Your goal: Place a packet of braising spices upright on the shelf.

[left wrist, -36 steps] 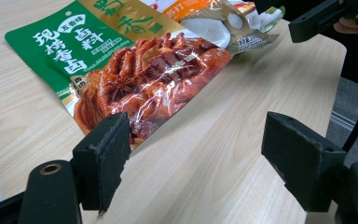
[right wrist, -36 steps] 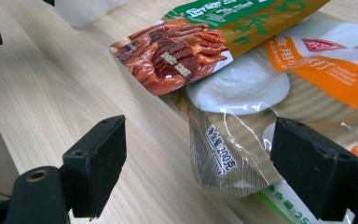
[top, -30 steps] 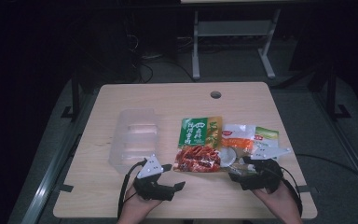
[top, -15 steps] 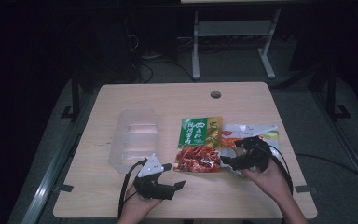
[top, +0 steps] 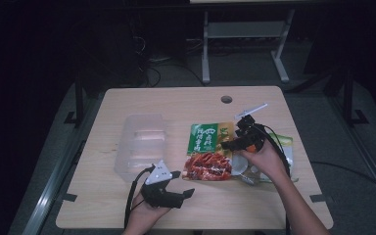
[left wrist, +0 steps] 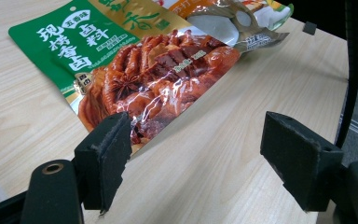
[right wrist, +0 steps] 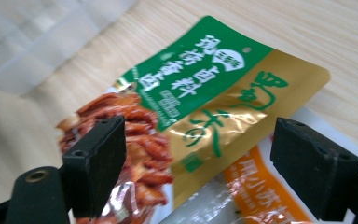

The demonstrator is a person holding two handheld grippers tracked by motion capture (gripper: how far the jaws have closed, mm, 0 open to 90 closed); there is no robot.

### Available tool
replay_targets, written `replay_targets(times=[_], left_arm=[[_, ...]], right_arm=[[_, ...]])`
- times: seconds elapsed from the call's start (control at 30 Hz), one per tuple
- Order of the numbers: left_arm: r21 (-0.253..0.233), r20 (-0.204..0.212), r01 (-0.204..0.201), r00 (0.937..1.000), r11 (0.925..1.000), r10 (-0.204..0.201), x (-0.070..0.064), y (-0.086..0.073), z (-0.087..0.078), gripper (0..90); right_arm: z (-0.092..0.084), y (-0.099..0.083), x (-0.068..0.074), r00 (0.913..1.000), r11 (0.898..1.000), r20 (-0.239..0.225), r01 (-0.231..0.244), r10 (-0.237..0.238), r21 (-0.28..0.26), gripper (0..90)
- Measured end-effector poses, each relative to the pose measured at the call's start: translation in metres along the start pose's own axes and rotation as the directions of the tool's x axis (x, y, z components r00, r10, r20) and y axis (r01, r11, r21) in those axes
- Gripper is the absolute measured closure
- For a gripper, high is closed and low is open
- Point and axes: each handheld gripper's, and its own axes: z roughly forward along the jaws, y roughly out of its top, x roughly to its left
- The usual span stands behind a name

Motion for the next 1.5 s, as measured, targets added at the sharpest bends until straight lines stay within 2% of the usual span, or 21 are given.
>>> replay_targets(times=[0.07, 0.1, 0.13, 0.37, 0.5, 0.63, 0.73, 0.9, 1.07, 1.17, 1.27, 1.5], left_arm=[[-0.005, 0.004, 0.003, 1.0000, 1.0000, -0.003, -0.001, 0.000, 0.001, 24.1], [-0.005, 0.007, -0.009, 0.9999, 1.0000, 0.009, -0.001, 0.000, 0.001, 24.2], [-0.006, 0.011, -0.011, 0.9999, 0.9999, 0.011, -0.001, 0.001, 0.001, 24.2], [-0.006, 0.015, -0.010, 0.9998, 0.9999, 0.010, -0.003, 0.001, 0.002, 24.2], [-0.005, 0.018, -0.010, 0.9998, 0.9999, 0.010, -0.002, 0.001, 0.003, 24.2], [-0.004, 0.018, -0.007, 0.9998, 1.0000, 0.007, -0.003, 0.001, 0.003, 24.2], [-0.005, 0.018, -0.012, 0.9998, 0.9999, 0.012, -0.003, 0.002, 0.003, 24.2], [0.001, 0.017, -0.008, 0.9998, 1.0000, 0.008, -0.003, 0.001, 0.004, 24.2], [-0.001, 0.015, -0.007, 0.9999, 1.0000, 0.007, -0.003, 0.002, 0.005, 24.2], [0.003, 0.012, -0.002, 0.9999, 1.0000, 0.002, -0.002, 0.002, 0.006, 24.2], [-0.003, 0.010, 0.007, 0.9999, 1.0000, -0.007, 0.001, 0.002, 0.006, 24.2], [-0.005, 0.005, 0.021, 0.9998, 0.9998, -0.021, 0.003, 0.005, 0.007, 24.1]], right_arm=[[0.005, 0.005, -0.006, 0.9998, 1.000, 0.015, -0.016, 0.016, 0.010, 17.7], [0.007, 0.007, -0.008, 0.9996, 1.000, 0.021, -0.018, 0.017, 0.010, 18.0], [0.012, 0.011, -0.013, 0.9990, 0.999, 0.033, -0.031, 0.030, 0.033, 18.6], [0.030, 0.014, -0.028, 0.9961, 0.995, 0.062, -0.067, 0.063, 0.076, 20.7], [0.040, 0.012, -0.034, 0.9930, 0.989, 0.069, -0.103, 0.096, 0.109, 23.3], [0.047, 0.011, -0.040, 0.9906, 0.984, 0.072, -0.125, 0.117, 0.126, 30.6], [0.051, 0.009, -0.041, 0.9906, 0.981, 0.055, -0.132, 0.125, 0.144, 38.2], [0.054, 0.007, -0.041, 0.9918, 0.979, 0.029, -0.128, 0.124, 0.162, 56.6], [0.051, 0.007, -0.039, 0.9955, 0.982, 0.014, -0.095, 0.094, 0.160, 79.1], [0.047, 0.007, -0.039, 0.9964, 0.985, -0.008, -0.082, 0.084, 0.151, 88.2], [0.041, 0.007, -0.036, 0.9967, 0.989, -0.032, -0.070, 0.075, 0.130, 89.8], [0.029, 0.005, -0.031, 0.9982, 0.995, -0.047, -0.033, 0.037, 0.096, 90.0]])
